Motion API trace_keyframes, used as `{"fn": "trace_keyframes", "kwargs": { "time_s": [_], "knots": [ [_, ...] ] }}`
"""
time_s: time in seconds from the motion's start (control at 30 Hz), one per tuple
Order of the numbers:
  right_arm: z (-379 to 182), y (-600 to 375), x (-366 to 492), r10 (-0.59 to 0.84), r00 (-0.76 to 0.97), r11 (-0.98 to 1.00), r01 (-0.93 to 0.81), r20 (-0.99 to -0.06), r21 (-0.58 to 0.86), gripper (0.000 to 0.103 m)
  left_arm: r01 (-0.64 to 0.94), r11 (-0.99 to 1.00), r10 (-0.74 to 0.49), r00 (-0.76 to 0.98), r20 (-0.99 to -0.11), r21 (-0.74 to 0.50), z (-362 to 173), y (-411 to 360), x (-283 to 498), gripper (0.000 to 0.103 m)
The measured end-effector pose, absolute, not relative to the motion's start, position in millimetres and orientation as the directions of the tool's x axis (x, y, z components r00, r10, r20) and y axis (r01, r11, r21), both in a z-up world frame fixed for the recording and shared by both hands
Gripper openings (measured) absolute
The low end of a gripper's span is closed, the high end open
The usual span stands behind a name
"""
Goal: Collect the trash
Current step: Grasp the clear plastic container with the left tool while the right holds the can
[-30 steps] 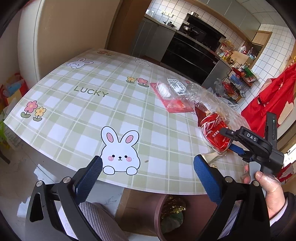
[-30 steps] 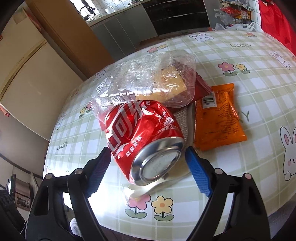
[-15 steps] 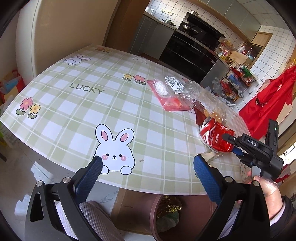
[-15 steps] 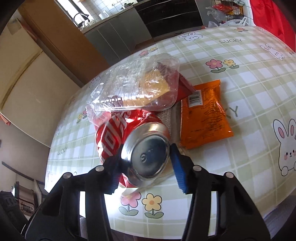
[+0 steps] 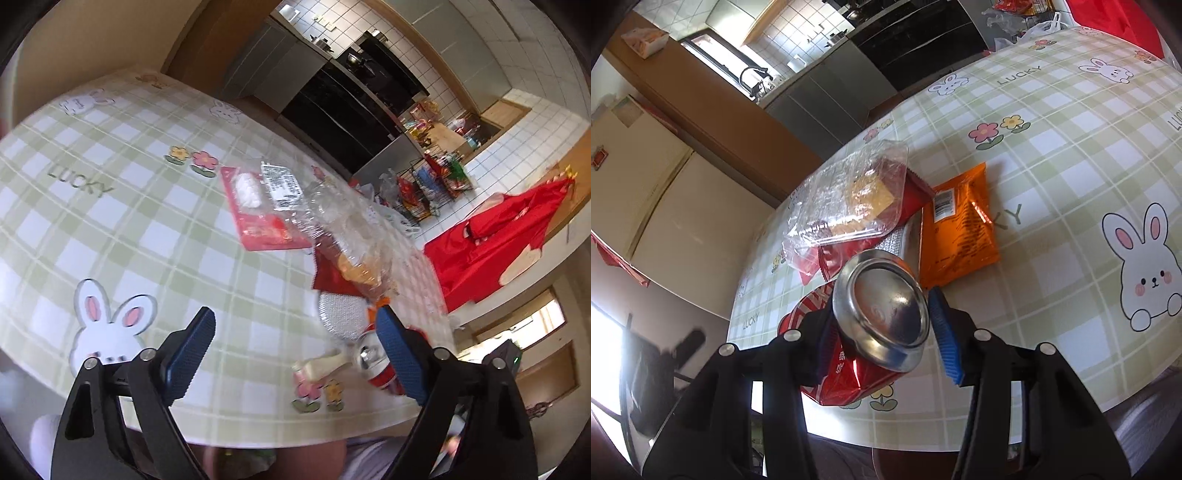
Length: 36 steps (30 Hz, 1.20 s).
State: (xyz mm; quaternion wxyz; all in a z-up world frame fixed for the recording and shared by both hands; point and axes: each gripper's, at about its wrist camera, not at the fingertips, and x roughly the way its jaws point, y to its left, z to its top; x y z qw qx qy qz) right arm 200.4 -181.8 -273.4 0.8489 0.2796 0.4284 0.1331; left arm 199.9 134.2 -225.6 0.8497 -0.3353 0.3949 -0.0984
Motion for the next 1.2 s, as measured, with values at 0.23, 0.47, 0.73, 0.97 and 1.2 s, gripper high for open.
{"fn": "trace_keyframes", "kwargs": {
  "time_s": [0.23, 0.47, 0.73, 0.97, 1.2],
  "knots": [
    [-268.2, -201.3, 202.5, 0.469, 0.624, 0.789, 0.021, -0.625, 0.614, 0.049, -0.232, 0.492, -0.563, 0.650, -0.510, -0.839, -257.6, 118.3, 288.3, 0.077],
    [-274.1, -222.6, 208.3, 0.466, 0.635, 0.769, 0.053, -0.616, 0.637, 0.049, -0.278, 0.520, -0.528, 0.638, -0.560, -0.807, -271.1, 98.2, 335.4, 0.077],
    [-274.2, -227.7, 210.0, 0.470, 0.635, 0.770, 0.044, -0.613, 0.636, 0.049, -0.343, 0.516, -0.504, 0.620, -0.601, -0.785, -294.7, 82.6, 352.6, 0.067],
    [-268.4, -230.0, 206.9, 0.467, 0.646, 0.769, 0.041, -0.604, 0.638, 0.049, -0.294, 0.548, -0.519, 0.615, -0.594, -0.783, -278.3, 78.0, 345.1, 0.041],
    [-256.1, -230.3, 201.5, 0.462, 0.663, 0.775, 0.021, -0.588, 0.632, 0.049, -0.179, 0.594, -0.519, 0.660, -0.543, -0.784, -239.7, 83.6, 328.1, 0.032]
  ]
}}
